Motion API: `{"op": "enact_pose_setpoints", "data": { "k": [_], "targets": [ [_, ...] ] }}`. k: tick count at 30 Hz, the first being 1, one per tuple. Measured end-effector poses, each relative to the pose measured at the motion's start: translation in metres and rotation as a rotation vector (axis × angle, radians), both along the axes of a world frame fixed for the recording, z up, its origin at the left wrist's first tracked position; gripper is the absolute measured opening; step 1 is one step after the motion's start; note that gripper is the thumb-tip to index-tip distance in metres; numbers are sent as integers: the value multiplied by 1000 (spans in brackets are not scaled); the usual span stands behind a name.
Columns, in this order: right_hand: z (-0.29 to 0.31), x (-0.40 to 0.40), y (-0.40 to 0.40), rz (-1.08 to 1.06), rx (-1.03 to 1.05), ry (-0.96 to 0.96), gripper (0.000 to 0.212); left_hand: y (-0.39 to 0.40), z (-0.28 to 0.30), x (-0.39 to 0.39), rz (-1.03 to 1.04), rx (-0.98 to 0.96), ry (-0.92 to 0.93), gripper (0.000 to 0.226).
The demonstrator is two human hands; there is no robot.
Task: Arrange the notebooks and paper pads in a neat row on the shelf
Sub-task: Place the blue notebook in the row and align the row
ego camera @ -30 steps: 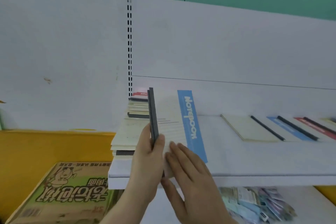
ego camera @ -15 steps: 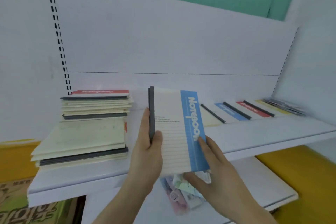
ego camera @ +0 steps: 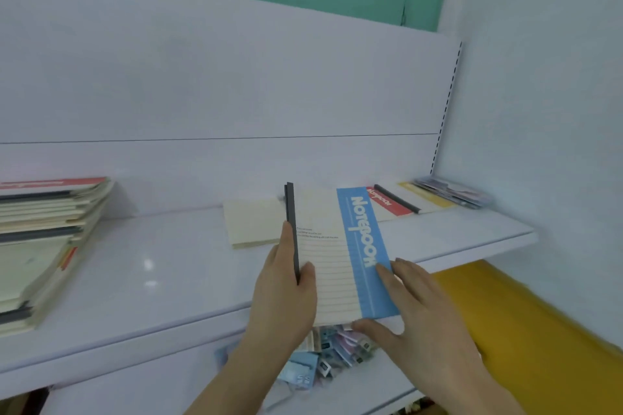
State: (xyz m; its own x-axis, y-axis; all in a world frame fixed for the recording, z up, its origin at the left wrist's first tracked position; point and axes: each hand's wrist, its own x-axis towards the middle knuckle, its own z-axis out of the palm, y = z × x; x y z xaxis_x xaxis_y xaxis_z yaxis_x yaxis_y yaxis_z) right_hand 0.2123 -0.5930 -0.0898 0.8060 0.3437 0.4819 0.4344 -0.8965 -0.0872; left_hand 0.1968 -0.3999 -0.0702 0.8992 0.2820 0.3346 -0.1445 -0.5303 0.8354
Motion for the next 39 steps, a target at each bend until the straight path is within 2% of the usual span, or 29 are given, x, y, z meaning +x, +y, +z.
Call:
{"op": "enact_pose_setpoints", "data": {
  "k": [4,8,11,14,22,26,29,34,39],
  "targets": [
    [-9,38,-28,-11,-15,65,83,-19,-3,31,-45,267,31,81],
    [-16,79,-39,28,-50,78,83,-21,-5,67,18,507,73,90],
    [-18,116,-37,28,-94,109,84,-18,-13,102,65,621,74,91],
    [-13,157,-30,75,-88,121,98,-12,-18,137,72,689,102,97],
    [-10,257,-11,203,-100,128,109,20,-26,210,35,933,298,121],
    [-13,289,2,277,-166,166,113,26,-30,233,87,1032,356,117],
    [-17,312,5,330,-199,153,109,28,-36,242,112,1094,397,99],
    [-19,338,5,465,-236,142,98,30,-42,247,151,1107,402,95],
    [-23,353,2,522,-236,155,91,32,-41,250,129,1026,439,86]
  ]
}}
